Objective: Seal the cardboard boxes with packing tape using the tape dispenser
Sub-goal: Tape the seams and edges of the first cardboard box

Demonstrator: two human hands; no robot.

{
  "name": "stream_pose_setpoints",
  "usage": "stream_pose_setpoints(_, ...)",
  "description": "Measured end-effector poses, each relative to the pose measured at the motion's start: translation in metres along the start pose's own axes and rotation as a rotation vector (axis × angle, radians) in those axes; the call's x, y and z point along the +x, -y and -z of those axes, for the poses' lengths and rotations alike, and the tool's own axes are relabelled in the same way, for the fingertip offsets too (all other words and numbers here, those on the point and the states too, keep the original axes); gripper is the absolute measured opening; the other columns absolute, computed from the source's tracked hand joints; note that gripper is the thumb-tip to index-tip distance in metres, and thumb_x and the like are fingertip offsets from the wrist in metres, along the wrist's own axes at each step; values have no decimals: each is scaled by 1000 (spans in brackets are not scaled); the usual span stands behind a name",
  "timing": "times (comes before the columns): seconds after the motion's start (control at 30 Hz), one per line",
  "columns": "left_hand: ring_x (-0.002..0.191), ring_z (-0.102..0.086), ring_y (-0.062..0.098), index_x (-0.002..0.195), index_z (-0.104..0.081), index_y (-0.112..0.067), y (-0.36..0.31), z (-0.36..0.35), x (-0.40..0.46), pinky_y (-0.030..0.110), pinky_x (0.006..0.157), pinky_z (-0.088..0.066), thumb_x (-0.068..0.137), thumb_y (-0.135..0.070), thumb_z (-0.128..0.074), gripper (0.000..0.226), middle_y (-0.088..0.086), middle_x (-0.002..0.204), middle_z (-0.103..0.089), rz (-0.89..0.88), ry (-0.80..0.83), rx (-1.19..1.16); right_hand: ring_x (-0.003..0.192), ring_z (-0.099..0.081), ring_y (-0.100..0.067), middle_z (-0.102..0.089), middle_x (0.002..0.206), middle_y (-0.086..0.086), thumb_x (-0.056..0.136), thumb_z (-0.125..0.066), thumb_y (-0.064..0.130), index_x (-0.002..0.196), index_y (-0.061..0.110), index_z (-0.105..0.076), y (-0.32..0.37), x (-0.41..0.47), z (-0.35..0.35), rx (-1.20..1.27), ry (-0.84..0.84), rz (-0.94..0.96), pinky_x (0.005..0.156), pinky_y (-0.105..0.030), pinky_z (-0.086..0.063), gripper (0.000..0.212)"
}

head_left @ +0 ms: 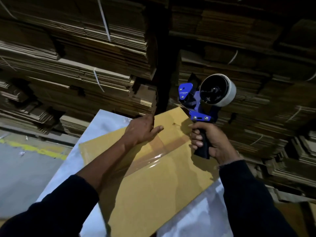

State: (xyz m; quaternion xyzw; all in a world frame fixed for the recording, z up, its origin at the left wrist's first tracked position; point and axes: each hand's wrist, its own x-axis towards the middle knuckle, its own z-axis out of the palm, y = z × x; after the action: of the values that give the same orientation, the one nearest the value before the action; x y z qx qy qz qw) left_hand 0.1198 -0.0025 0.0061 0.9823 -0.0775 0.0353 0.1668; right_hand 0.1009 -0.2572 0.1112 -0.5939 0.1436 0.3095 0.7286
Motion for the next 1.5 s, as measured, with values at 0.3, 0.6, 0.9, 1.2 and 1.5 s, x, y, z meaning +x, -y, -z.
stream_pose_setpoints(0.3, 103, -65, 28, 130, -50, -25, -44, -11, -36, 36, 70, -39, 96, -76, -41, 62, 3, 118, -68, -71, 53, 0, 40, -30, -15, -35, 56, 2, 91, -63, 28, 65, 15, -52, 13, -20, 67, -80, -57, -168, 42, -25, -25, 30)
stream_pose_setpoints(0.6, 139, -50, 18, 159, -34, -21, -81, -16, 24, 34, 108, -46, 84, -44, -85, 94, 2, 158, -44, 33, 77, -714, 41, -37, -16, -40, 57, -1, 94, -60, 23, 78, 14, -49, 44, -3, 104, -355, -193, -147, 39, -26, -31, 21)
stream_pose_setpoints(0.9, 121, -62, 12, 132, -58, -17, -105, -46, 88, 23, 102, -51, 84, -14, -86, 55, -7, 124, -66, 61, 126, -1039, 41, -39, -18, -41, 54, -1, 93, -60, 23, 74, 14, -50, 36, 27, 110, -408, -252, -171, 39, -23, -31, 23)
stream_pose_setpoints(1.2, 88, -75, 18, 89, -76, -11, -95, -54, 101, 38, 84, -55, 88, -3, -76, 8, 5, 90, -80, -32, 160, -961, 43, -39, -21, -40, 56, -5, 93, -59, 20, 64, 16, -48, 11, 33, 121, -345, -221, -133, 43, -28, -30, 31)
stream_pose_setpoints(1.5, 86, -72, 4, 79, -70, -35, -98, -49, 109, 43, 85, -60, 88, -19, -76, 19, -18, 83, -75, -45, 67, -653, 44, -38, -22, -40, 58, -6, 91, -61, 18, 60, 17, -50, -2, 39, 127, -279, -203, -83, 44, -29, -31, 32)
